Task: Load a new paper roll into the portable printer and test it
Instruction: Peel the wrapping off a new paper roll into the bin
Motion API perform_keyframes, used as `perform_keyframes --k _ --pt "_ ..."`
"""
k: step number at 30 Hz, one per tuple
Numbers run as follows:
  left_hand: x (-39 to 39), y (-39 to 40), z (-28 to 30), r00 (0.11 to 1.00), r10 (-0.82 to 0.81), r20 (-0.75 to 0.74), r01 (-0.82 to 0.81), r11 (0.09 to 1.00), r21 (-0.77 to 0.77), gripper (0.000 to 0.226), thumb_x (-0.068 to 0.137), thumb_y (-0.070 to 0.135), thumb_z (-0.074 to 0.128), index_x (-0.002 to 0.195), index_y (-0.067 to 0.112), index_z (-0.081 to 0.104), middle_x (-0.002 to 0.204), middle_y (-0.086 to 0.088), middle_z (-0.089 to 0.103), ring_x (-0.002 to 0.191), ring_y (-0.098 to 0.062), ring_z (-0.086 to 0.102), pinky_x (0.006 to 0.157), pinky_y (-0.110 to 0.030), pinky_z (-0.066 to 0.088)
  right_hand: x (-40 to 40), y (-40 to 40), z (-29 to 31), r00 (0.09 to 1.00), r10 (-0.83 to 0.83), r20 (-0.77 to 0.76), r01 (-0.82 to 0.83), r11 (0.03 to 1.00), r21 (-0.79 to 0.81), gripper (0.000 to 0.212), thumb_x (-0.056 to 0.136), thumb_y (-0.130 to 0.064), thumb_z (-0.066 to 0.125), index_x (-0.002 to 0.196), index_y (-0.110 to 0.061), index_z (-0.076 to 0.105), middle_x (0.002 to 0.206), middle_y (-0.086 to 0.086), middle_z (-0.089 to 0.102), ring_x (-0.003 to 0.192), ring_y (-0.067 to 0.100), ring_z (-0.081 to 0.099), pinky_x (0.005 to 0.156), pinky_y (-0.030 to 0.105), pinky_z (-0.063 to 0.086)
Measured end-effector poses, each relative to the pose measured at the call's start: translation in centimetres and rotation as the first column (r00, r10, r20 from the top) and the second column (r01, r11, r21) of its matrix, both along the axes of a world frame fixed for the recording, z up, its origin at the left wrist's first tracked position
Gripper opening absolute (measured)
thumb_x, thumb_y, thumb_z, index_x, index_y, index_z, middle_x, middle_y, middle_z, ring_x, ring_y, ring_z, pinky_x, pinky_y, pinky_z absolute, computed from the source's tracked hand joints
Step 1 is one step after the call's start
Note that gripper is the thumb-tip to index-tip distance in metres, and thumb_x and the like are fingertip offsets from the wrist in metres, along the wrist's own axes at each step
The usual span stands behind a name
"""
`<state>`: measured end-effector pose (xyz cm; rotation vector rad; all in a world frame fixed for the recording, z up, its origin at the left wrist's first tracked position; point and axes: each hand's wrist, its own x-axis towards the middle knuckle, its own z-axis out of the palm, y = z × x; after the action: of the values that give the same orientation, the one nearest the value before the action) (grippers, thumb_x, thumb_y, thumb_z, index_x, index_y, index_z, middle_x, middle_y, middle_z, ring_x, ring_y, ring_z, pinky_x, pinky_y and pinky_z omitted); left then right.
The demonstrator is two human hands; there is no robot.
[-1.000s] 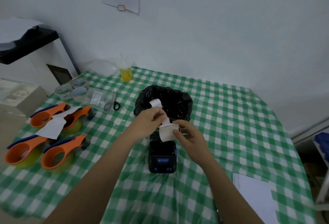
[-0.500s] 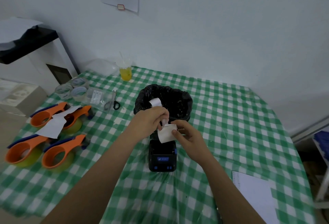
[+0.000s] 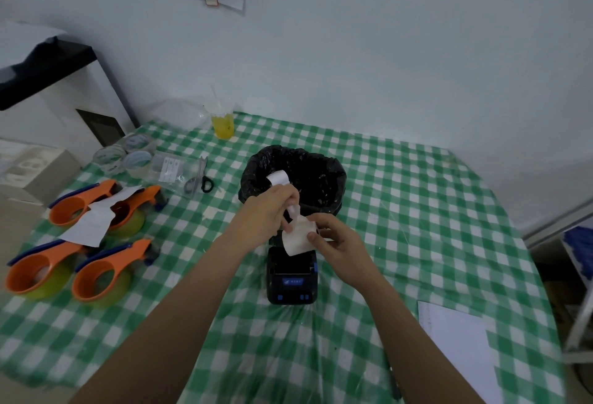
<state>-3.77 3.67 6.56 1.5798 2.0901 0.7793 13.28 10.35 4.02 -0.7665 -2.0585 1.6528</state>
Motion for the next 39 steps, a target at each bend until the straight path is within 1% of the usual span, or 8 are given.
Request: perform_keyframes --k 13,17,20,24,26,31,36,39 --pt "-1.2 2.7 -2.1 0.991 0.067 0.116 -0.057 0.995 -0.082 0.015 0.092 0.012 0.034 0.091 0.018 0.047 0.102 -0.003 0.055 0.055 -0.012 0.069 0.043 -0.019 0.044 -1.2 2.6 -2.2 0.995 -0.021 0.097 0.020 1.000 0.008 0.021 0.091 -0.021 0.057 0.110 -0.029 0.058 0.109 0.007 0.061 0.100 0.026 0.059 0.085 0.046 0.055" --pt "-1.6 3.7 -2.4 0.987 0.101 0.123 -0.092 0.992 -0.082 0.017 0.089 0.011 0.047 0.089 0.027 0.042 0.087 -0.002 0.056 0.068 -0.028 0.067 0.059 -0.043 0.057 -2.0 3.8 -3.0 0.990 -0.019 0.139 0.022 1.000 -0.015 0.022 0.091 -0.021 0.057 0.111 -0.031 0.058 0.110 0.005 0.062 0.102 0.023 0.059 0.086 0.040 0.055" --pt "-2.4 4.6 -3.0 0.976 0.137 0.172 -0.117 0.986 -0.119 0.026 0.086 0.007 0.052 0.089 0.029 0.039 0.076 -0.001 0.056 0.068 -0.030 0.066 0.062 -0.044 0.057 -2.5 4.6 -3.5 0.986 -0.029 0.162 0.034 0.999 -0.031 0.024 0.091 -0.022 0.058 0.112 -0.033 0.057 0.108 0.004 0.062 0.099 0.019 0.060 0.084 0.034 0.055" --pt "-4.0 6.4 -4.8 0.986 0.147 0.083 -0.140 0.986 -0.088 0.012 0.096 0.017 0.036 0.088 0.024 0.043 0.095 -0.008 0.052 0.059 -0.023 0.070 0.052 -0.039 0.048 -3.3 5.8 -4.3 0.981 -0.076 0.178 0.084 0.996 -0.037 0.028 0.090 -0.024 0.059 0.116 -0.033 0.055 0.108 0.004 0.064 0.098 0.019 0.062 0.083 0.033 0.055" --pt "-5.1 7.4 -5.8 0.973 0.225 0.049 -0.225 0.974 -0.014 0.014 0.097 0.022 0.038 0.091 0.020 0.051 0.102 -0.007 0.053 0.061 -0.023 0.068 0.058 -0.038 0.049 -3.7 6.7 -4.7 0.976 -0.123 0.182 0.131 0.991 -0.032 0.031 0.090 -0.025 0.059 0.119 -0.034 0.054 0.110 0.004 0.064 0.095 0.017 0.062 0.081 0.032 0.055" --pt "-8.7 11.0 -7.5 0.930 0.364 0.050 -0.366 0.929 0.046 0.017 0.093 0.020 0.047 0.091 0.015 0.063 0.095 -0.005 0.062 0.080 -0.020 0.058 0.072 -0.037 0.048 -4.6 8.5 -4.9 0.966 -0.182 0.182 0.195 0.979 -0.054 0.033 0.089 -0.022 0.060 0.116 -0.038 0.054 0.113 0.005 0.060 0.090 0.008 0.060 0.078 0.026 0.054" --pt "-10.9 14.8 -8.2 0.910 0.413 0.028 -0.413 0.911 0.002 0.020 0.090 0.012 0.047 0.088 0.006 0.066 0.082 -0.011 0.067 0.067 -0.023 0.055 0.059 -0.032 0.039 -5.8 9.8 -5.0 0.964 -0.190 0.185 0.201 0.978 -0.046 0.033 0.089 -0.022 0.060 0.113 -0.043 0.052 0.113 0.002 0.059 0.089 0.006 0.061 0.071 0.020 0.055" --pt "-11.9 16.1 -8.7 0.903 0.426 -0.058 -0.428 0.903 -0.035 0.017 0.090 0.014 0.049 0.091 0.006 0.064 0.086 -0.012 0.067 0.076 -0.028 0.059 0.061 -0.033 0.038 -6.5 10.2 -5.2 0.968 -0.176 0.181 0.190 0.980 -0.062 0.033 0.089 -0.025 0.060 0.113 -0.045 0.051 0.115 0.003 0.059 0.094 0.010 0.063 0.074 0.022 0.055"
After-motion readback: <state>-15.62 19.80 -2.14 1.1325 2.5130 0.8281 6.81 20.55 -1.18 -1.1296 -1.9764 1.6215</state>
